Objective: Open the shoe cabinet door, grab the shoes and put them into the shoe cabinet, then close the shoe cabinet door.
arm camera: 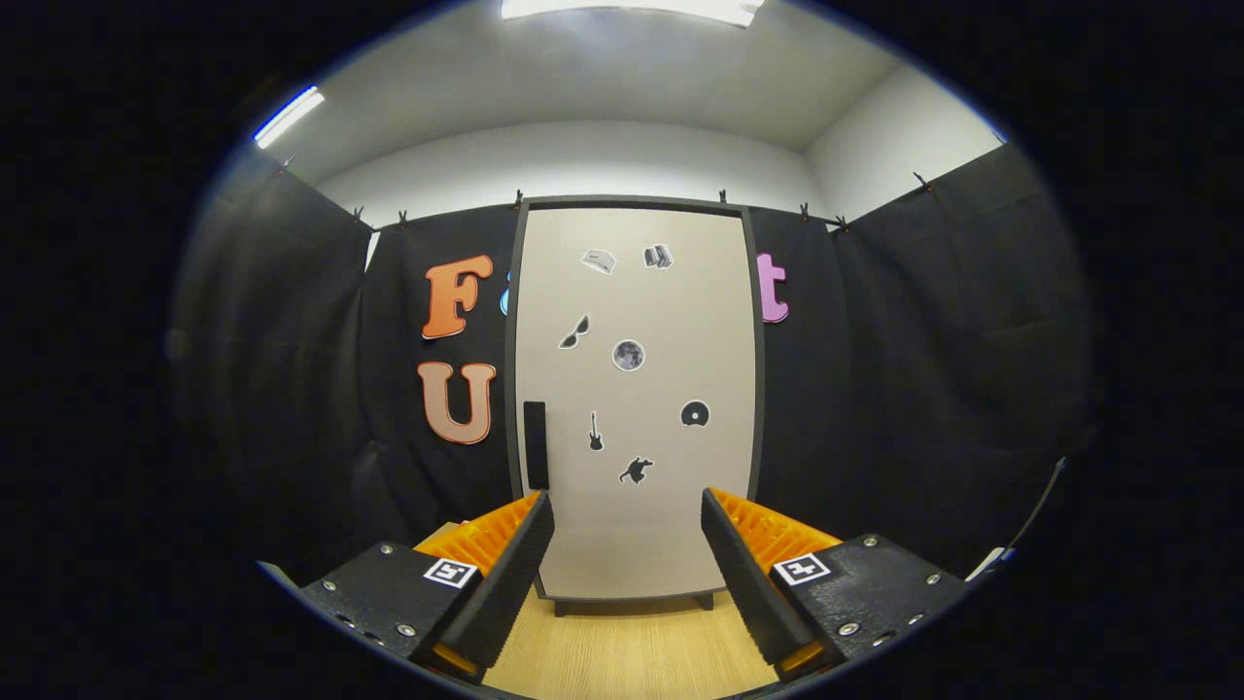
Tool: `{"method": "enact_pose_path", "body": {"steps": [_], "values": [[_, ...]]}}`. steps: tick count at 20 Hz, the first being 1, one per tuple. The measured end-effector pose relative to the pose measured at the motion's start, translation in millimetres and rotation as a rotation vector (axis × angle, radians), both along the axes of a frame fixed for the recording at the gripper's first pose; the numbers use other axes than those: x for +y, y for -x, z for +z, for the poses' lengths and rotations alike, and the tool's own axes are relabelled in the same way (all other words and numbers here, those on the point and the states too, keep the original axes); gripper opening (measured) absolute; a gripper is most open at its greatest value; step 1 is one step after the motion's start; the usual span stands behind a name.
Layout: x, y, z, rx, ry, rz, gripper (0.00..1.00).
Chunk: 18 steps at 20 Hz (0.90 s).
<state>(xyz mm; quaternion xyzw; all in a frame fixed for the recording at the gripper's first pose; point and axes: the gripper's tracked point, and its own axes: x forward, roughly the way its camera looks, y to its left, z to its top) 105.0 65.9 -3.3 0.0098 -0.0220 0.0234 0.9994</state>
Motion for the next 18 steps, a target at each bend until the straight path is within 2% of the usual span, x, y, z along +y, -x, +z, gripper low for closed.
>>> {"method": "enact_pose_path", "body": {"steps": [7,18], "values": [[-3,18,2,-0.003,-0.015,-0.009,0.95],[-3,17,0,0.007,-0.01,-0.002,0.95]]}}
